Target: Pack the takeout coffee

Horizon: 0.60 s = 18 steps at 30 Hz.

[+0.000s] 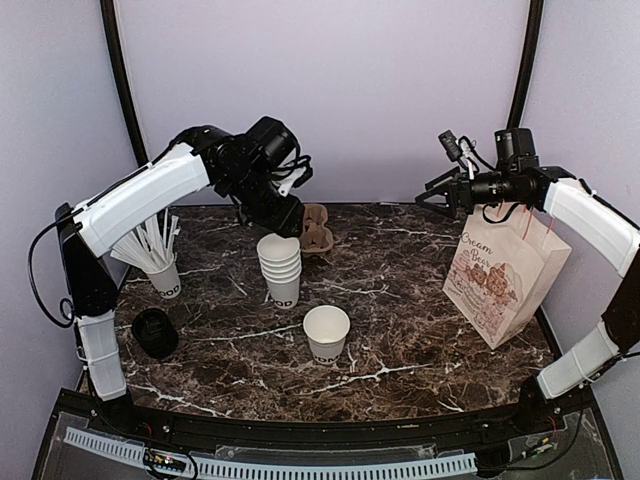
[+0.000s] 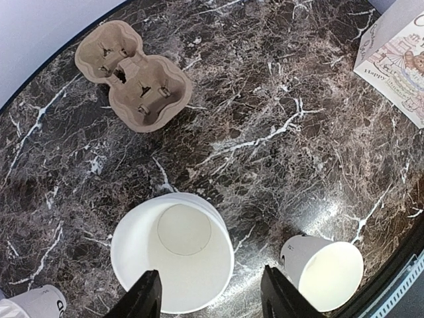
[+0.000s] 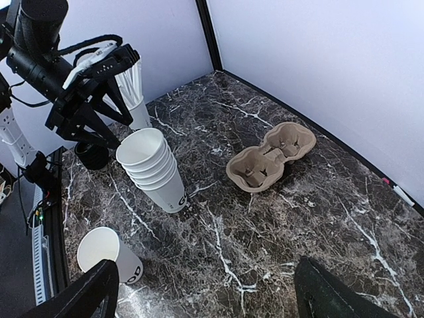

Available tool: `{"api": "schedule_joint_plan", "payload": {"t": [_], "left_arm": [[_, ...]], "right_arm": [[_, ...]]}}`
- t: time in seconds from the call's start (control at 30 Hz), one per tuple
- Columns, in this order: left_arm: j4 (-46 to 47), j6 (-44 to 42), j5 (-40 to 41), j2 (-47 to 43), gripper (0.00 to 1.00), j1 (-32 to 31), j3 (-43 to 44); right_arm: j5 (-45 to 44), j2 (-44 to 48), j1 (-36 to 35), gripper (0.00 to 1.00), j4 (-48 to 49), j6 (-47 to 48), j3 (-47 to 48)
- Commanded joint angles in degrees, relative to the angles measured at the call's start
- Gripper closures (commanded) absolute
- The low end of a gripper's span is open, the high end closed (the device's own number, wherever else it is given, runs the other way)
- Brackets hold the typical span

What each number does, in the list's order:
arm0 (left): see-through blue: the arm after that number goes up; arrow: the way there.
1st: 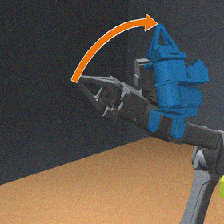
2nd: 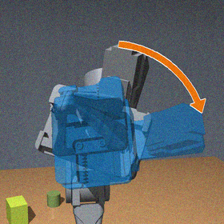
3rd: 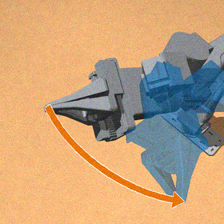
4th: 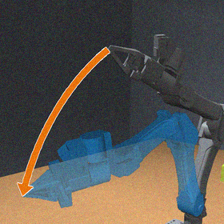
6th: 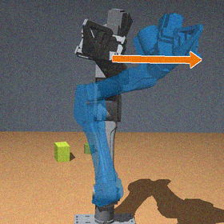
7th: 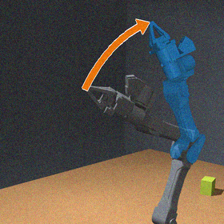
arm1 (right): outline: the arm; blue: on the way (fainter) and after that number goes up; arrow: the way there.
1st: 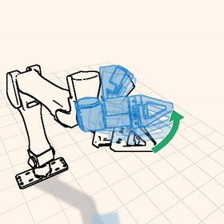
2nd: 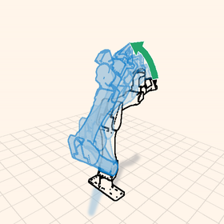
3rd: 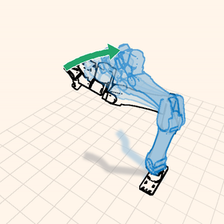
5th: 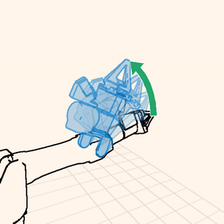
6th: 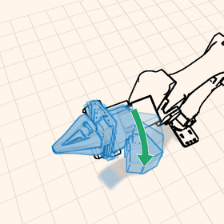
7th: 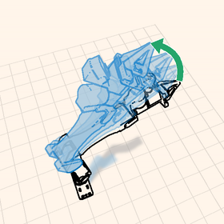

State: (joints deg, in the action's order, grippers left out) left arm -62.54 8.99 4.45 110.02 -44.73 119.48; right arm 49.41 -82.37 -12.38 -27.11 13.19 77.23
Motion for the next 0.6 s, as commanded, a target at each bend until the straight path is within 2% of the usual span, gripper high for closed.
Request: {"api": "schedule_joint_plan", "payload": {"t": [0.0, 0.13, 0.33, 0.57], "left_arm": [[-1.3, 0.2, -4.1, 1.4, 0.48, 0.8, -0.8], [-1.5, -0.1, -6.8, 3.0, 0.53, 0.7, -1.6], [-1.8, 0.1, -2.8, 4.9, 0.62, 0.7, -1.7], [-2.7, -0.6, -2.5, 7.2, 0.70, 0.8, -1.7]], "right_arm": [[-0.4, 1.2, -0.3, 0.07, 0.4, 0.7, 0.2], [-0.5, 1.3, -0.3, 0.07, 0.3, 1.0, 0.1], [-0.3, 1.6, -0.3, 0.07, 0.4, 1.0, -0.4], [-0.4, 1.8, -0.3, 0.07, 0.4, 1.0, -0.7]]}}
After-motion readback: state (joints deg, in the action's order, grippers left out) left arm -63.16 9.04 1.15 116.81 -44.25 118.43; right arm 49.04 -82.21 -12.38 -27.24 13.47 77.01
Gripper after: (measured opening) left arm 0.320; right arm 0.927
